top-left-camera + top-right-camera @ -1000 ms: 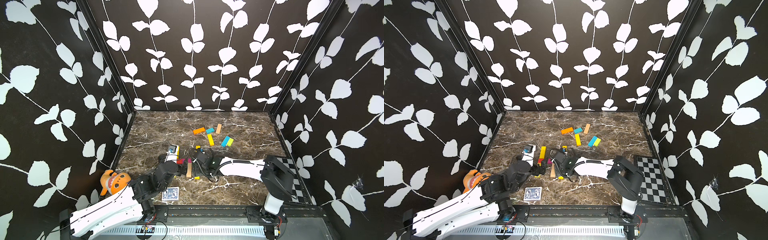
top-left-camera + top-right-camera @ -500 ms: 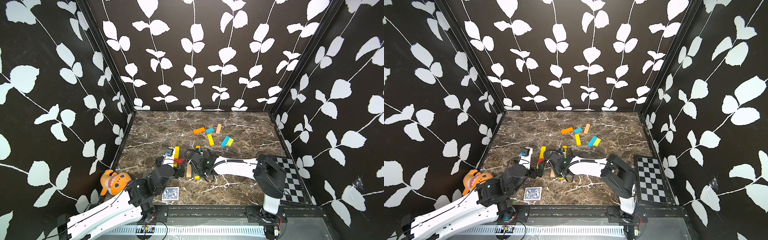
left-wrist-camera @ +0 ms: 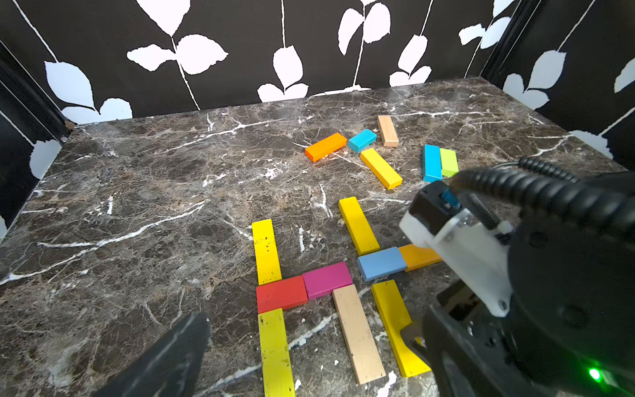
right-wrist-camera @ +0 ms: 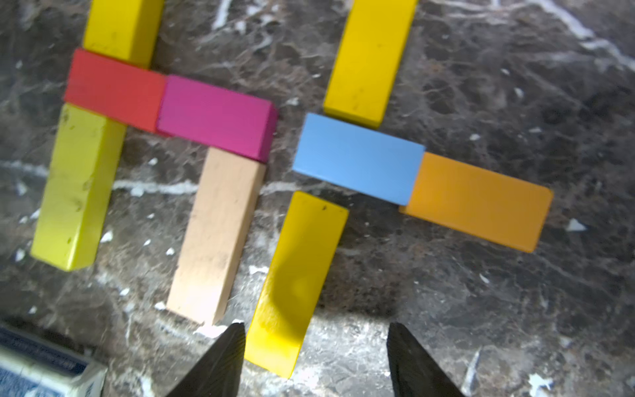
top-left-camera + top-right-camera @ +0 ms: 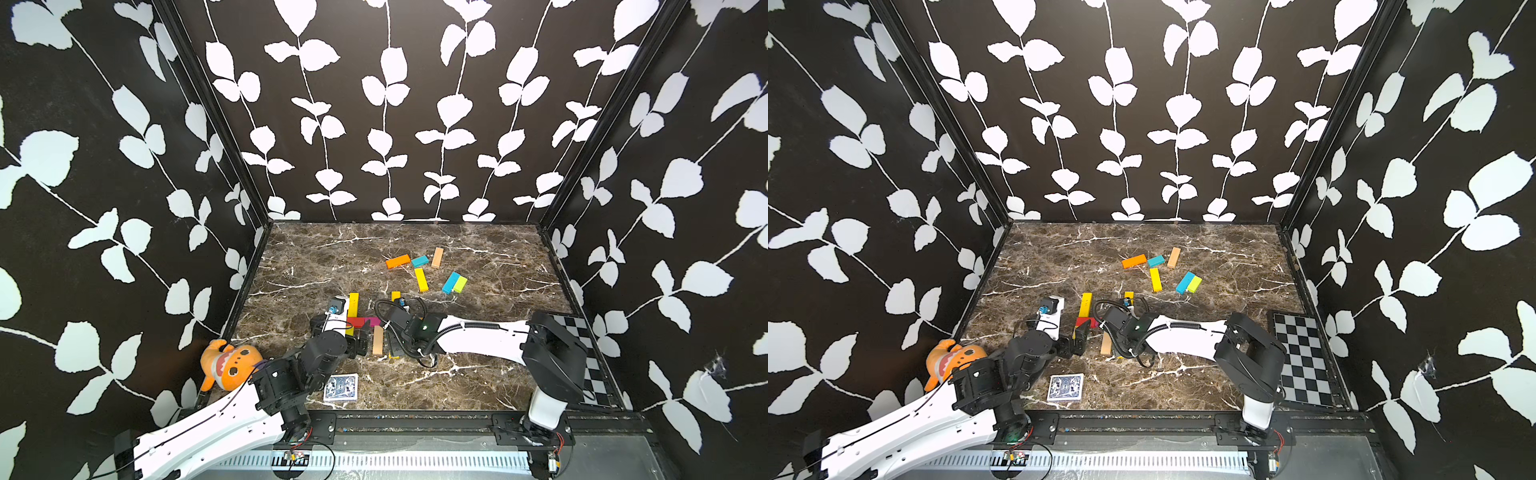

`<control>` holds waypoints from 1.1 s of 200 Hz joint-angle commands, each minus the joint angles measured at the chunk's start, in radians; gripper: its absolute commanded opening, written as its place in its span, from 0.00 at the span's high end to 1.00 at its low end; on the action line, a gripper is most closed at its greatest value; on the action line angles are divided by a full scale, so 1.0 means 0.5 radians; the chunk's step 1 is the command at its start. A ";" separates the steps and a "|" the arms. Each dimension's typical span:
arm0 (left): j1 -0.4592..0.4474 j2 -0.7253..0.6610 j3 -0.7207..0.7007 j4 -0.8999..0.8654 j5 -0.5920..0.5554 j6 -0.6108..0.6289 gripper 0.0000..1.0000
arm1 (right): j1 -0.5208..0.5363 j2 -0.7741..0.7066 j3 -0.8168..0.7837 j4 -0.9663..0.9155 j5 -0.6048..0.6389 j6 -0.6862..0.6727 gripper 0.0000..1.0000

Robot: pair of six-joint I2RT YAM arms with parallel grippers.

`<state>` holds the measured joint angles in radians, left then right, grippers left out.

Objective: Assemble the letter h with building blocks
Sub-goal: Adjust the building block at the center of the board.

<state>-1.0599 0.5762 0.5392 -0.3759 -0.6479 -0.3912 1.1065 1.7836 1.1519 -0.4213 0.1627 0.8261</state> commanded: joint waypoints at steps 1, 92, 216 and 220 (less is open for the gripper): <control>-0.006 -0.018 -0.032 -0.009 -0.044 0.007 0.01 | 0.033 -0.048 -0.064 -0.010 -0.066 -0.080 0.34; -0.006 0.009 -0.029 -0.009 -0.066 0.012 0.01 | 0.091 -0.038 -0.161 -0.025 -0.113 -0.192 0.40; -0.004 -0.025 -0.024 -0.042 -0.122 0.000 0.01 | 0.131 -0.050 -0.273 0.158 -0.086 -0.262 0.34; -0.006 -0.026 -0.025 -0.040 -0.121 -0.001 0.01 | 0.131 -0.044 -0.276 0.160 -0.085 -0.260 0.34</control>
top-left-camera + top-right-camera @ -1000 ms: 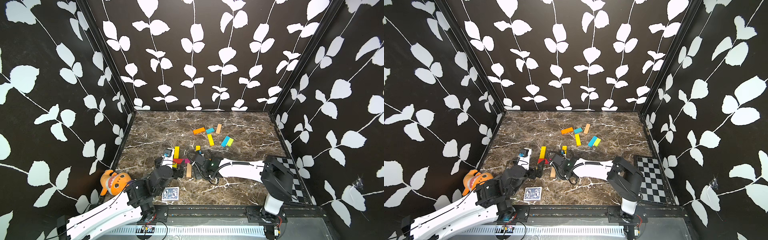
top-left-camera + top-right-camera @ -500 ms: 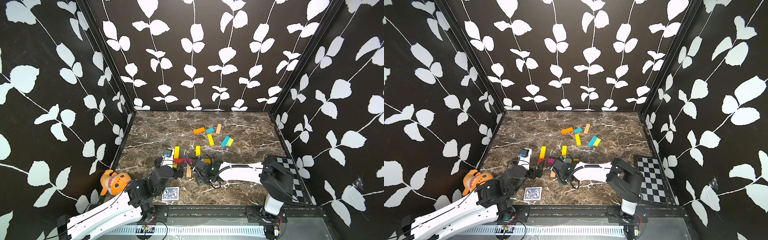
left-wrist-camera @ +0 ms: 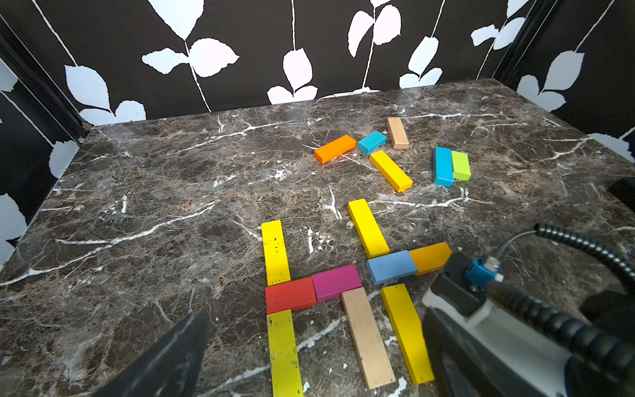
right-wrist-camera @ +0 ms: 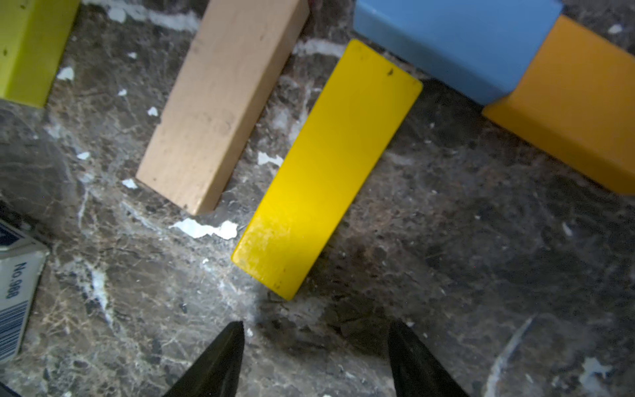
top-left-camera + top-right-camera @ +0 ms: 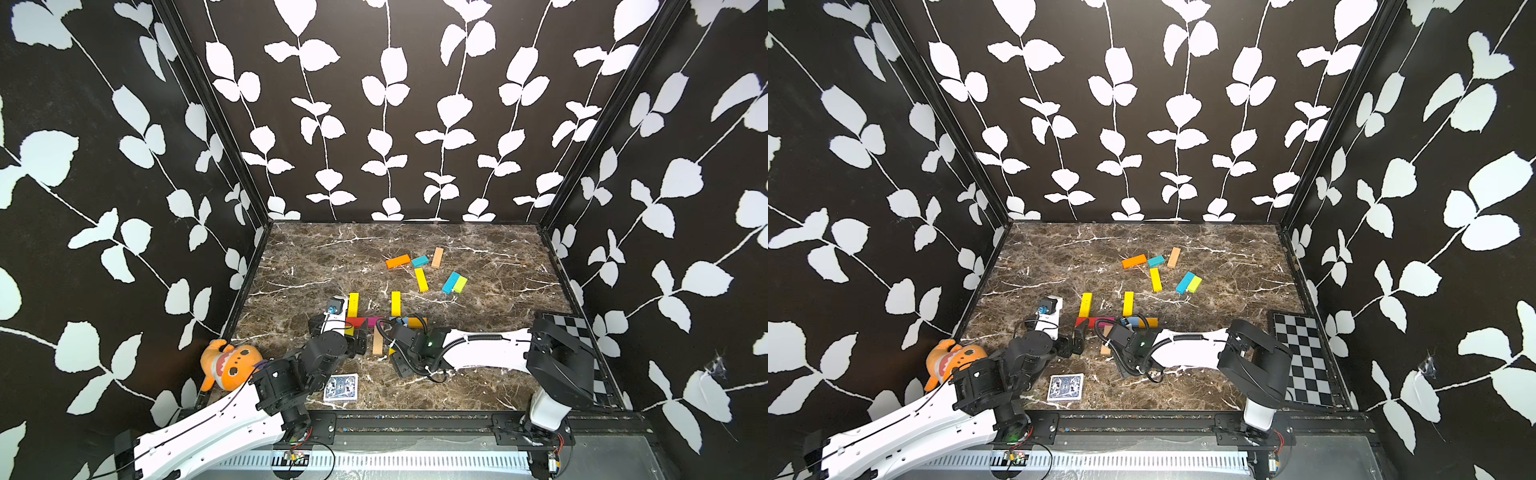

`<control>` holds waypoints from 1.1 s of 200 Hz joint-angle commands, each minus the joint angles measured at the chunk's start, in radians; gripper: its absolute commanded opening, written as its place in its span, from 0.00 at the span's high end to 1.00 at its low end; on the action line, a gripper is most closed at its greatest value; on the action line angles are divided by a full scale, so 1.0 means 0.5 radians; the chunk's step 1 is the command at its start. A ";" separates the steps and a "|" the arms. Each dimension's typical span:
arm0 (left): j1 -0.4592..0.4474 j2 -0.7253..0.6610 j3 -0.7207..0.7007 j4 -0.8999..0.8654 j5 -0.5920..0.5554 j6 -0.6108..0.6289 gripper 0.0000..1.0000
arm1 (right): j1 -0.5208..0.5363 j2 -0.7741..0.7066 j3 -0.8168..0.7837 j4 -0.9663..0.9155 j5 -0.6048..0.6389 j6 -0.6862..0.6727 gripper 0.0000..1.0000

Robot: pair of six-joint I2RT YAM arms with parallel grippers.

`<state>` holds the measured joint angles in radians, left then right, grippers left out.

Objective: Assemble the letter h with building blocks
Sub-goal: Adjust the building block at the center of the board.

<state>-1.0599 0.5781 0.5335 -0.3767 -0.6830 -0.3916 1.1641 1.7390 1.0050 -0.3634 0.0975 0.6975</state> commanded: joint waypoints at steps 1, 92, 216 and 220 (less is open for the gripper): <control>-0.006 -0.030 -0.014 -0.038 -0.053 0.002 0.01 | 0.016 0.046 0.018 0.048 0.048 0.001 0.34; -0.006 -0.015 -0.016 -0.037 -0.057 0.007 0.01 | 0.002 0.066 -0.024 0.045 0.139 0.057 0.36; -0.006 -0.015 -0.020 -0.037 -0.061 0.009 0.01 | -0.038 0.066 -0.028 0.085 0.169 0.053 0.36; -0.005 -0.010 -0.021 -0.036 -0.062 0.007 0.01 | -0.037 0.066 -0.027 0.083 0.169 0.053 0.36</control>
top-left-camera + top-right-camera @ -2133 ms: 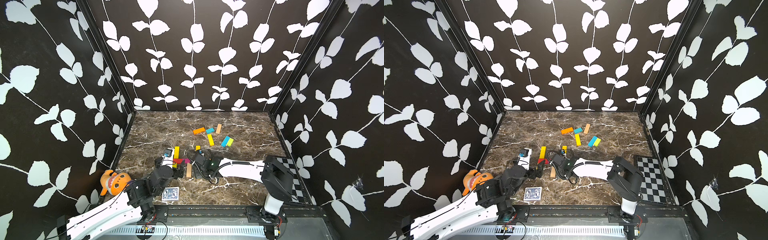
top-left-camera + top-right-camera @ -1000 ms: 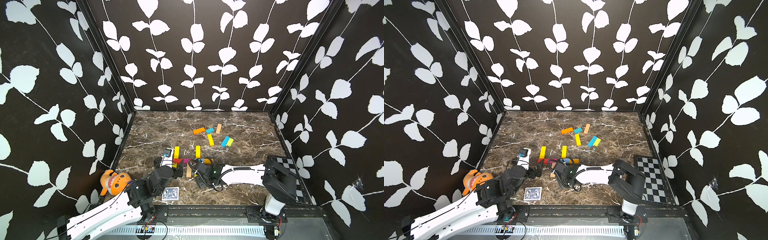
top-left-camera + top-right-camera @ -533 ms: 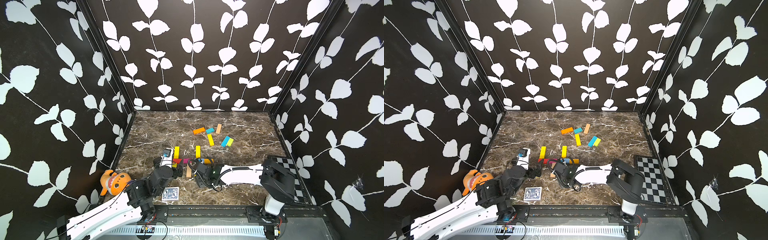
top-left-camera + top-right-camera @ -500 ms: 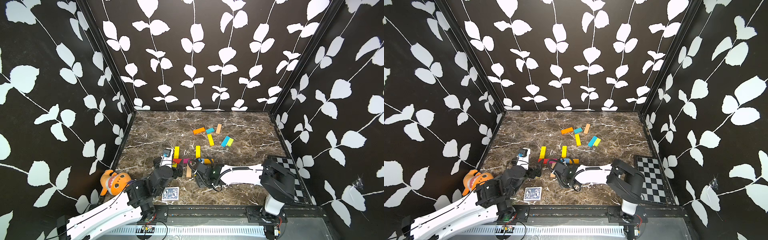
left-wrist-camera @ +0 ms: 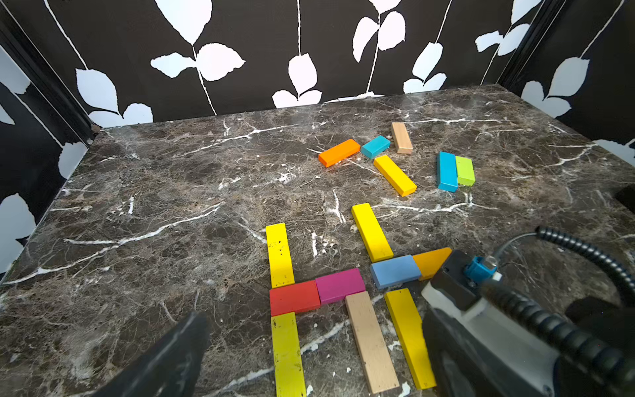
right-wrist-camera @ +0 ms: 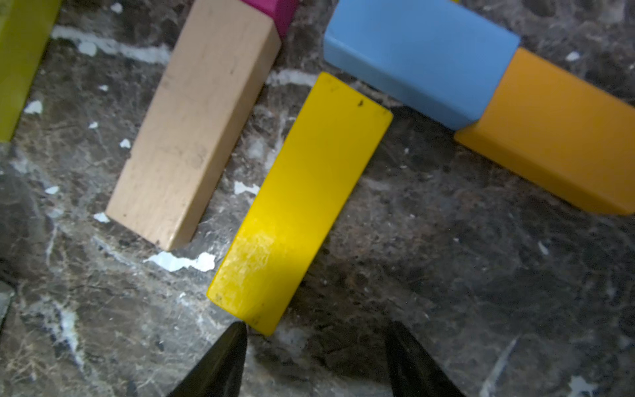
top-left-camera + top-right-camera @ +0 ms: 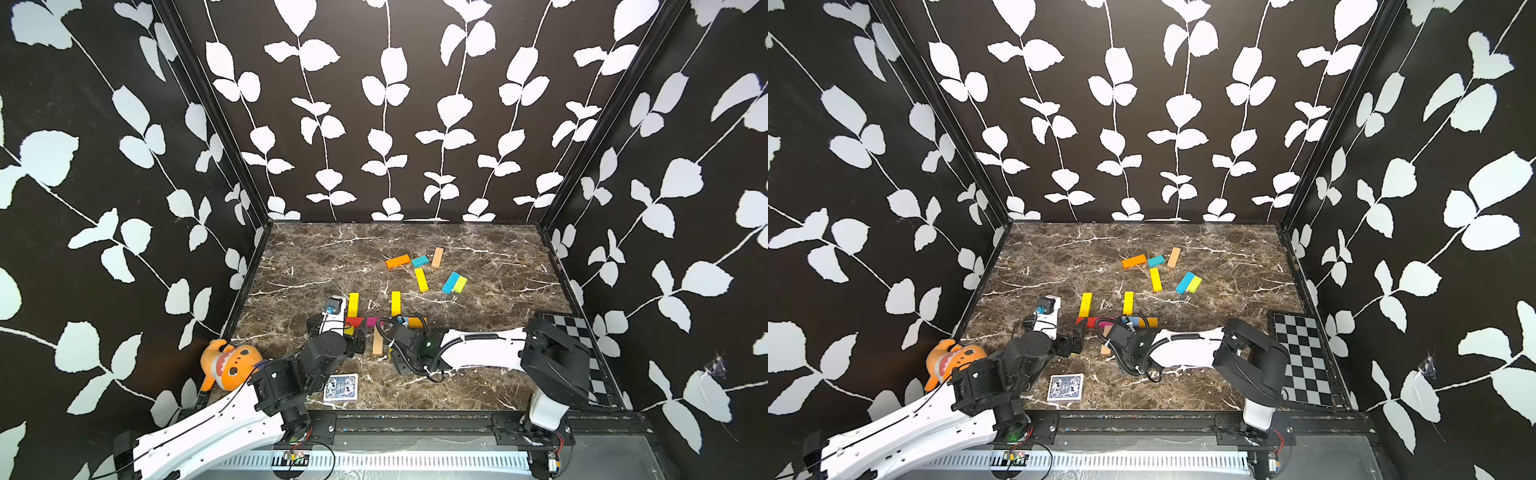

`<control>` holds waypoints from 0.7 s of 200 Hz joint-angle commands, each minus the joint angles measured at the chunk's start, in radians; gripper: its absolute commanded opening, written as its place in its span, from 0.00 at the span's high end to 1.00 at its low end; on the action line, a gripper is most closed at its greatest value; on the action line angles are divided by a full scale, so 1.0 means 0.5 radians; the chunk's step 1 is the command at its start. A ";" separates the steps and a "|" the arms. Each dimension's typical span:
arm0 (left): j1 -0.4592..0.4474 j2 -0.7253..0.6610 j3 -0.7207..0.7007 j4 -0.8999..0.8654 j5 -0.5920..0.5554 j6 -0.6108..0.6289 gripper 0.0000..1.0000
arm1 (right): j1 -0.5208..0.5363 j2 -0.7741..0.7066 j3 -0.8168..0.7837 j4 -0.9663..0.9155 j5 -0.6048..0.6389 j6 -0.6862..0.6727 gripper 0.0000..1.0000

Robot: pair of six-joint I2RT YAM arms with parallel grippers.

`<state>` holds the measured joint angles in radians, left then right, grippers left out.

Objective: Assemble the letter h with building blocks
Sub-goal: Adjust the building block at the center of the board.

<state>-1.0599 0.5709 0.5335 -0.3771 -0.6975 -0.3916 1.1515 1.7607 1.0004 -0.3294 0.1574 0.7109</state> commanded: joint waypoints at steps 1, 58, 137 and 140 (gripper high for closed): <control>-0.006 0.003 -0.021 -0.035 -0.034 0.007 0.01 | -0.013 0.024 -0.017 0.015 0.050 0.027 0.36; -0.006 0.010 -0.024 -0.034 -0.035 0.007 0.01 | -0.030 0.031 -0.013 0.027 0.052 0.020 0.36; -0.005 0.039 -0.016 -0.025 -0.035 0.010 0.01 | -0.051 0.032 -0.016 0.047 0.056 0.013 0.36; -0.006 0.039 -0.017 -0.025 -0.035 0.012 0.01 | -0.049 0.034 -0.017 0.047 0.055 0.011 0.36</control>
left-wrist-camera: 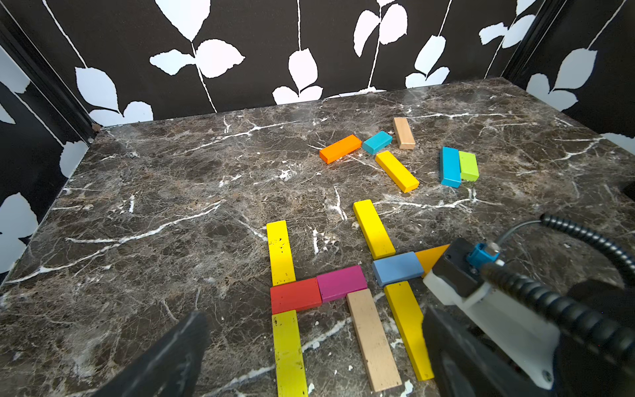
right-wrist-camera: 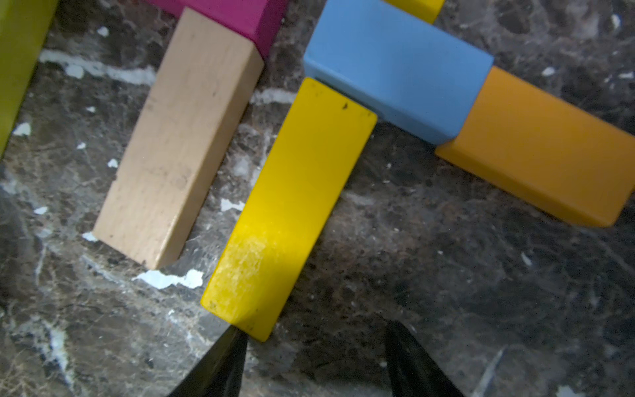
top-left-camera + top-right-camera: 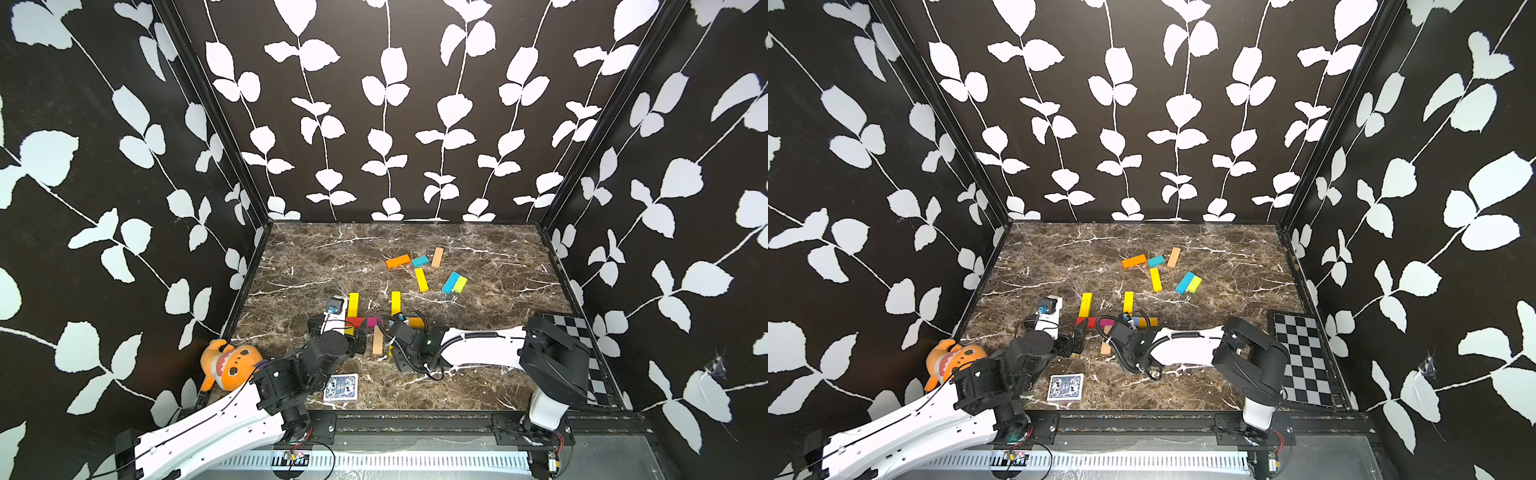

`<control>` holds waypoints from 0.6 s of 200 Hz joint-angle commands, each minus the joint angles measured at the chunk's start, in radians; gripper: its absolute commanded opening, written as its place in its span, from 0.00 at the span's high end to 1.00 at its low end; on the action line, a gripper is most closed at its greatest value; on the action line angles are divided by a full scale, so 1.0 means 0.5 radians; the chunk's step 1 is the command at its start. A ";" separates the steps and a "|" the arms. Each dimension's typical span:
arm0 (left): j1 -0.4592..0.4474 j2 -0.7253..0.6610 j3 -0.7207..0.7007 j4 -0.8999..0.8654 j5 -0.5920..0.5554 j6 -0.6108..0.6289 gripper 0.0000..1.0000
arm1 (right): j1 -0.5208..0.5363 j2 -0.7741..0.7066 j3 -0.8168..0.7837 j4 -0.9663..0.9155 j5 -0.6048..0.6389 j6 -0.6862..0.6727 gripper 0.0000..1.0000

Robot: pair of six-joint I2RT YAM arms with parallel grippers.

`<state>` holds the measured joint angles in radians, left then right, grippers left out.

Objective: Assemble the letter h with building blocks
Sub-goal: Adjust the building block at the center of the board.

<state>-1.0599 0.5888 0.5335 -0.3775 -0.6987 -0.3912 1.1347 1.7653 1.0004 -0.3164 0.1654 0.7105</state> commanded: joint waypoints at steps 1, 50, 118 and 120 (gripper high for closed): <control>-0.006 0.003 -0.017 -0.024 -0.032 0.010 0.01 | -0.015 0.027 -0.018 0.023 0.037 0.010 0.36; -0.004 0.012 -0.015 -0.021 -0.032 0.016 0.01 | -0.018 -0.016 -0.036 0.044 0.016 -0.019 0.31; -0.006 0.001 0.000 -0.028 -0.027 0.009 0.01 | -0.175 -0.314 0.066 0.093 -0.056 -0.191 0.20; -0.005 -0.002 -0.004 -0.029 -0.031 0.008 0.01 | -0.194 -0.313 0.078 0.106 -0.077 -0.189 0.20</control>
<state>-1.0599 0.5987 0.5335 -0.3771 -0.6987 -0.3912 1.1091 1.6386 0.9882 -0.3061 0.1650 0.6479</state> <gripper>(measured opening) 0.990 0.787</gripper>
